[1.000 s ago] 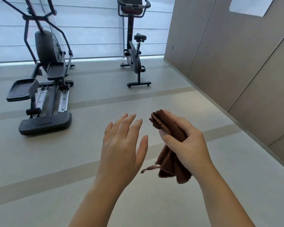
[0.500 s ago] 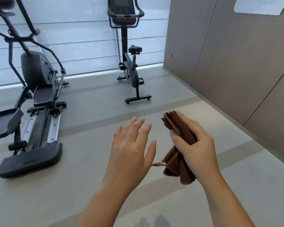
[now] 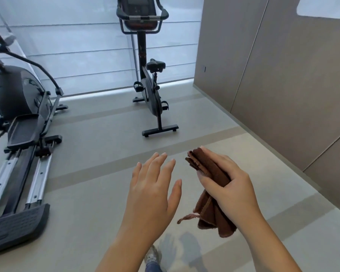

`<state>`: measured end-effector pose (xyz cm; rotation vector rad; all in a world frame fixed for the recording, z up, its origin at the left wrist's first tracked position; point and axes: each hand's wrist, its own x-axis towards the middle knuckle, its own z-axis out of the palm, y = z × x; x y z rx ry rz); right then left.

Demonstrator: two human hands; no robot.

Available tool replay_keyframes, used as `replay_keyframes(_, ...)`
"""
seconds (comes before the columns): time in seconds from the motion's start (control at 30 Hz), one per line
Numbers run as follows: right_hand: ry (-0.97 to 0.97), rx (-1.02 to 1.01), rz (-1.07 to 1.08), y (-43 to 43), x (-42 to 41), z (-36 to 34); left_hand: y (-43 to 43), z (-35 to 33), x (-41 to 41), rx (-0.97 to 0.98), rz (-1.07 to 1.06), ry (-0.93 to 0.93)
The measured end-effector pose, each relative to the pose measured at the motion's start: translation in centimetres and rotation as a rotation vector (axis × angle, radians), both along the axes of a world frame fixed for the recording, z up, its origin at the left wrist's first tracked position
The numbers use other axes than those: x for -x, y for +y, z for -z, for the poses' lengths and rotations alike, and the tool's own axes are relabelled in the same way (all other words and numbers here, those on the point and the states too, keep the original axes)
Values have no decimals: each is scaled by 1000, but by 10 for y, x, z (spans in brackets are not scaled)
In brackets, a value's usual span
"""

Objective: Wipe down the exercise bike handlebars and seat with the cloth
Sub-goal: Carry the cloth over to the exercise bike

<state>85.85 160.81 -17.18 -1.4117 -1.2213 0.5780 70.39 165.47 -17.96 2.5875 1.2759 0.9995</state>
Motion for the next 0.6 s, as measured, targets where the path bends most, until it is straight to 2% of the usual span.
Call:
replay_keyframes(0.4, -49, -3, 87, 275, -90, -19, 302, -14, -100, 4, 104, -128)
replay_keyframes(0.47, -13, 14, 133, 325, -122, -12, 355, -7, -134, 73, 158, -131)
replay_keyframes(0.6, 49, 45, 126, 354, -142, -4, 380, -1, -158, 22, 187, -51)
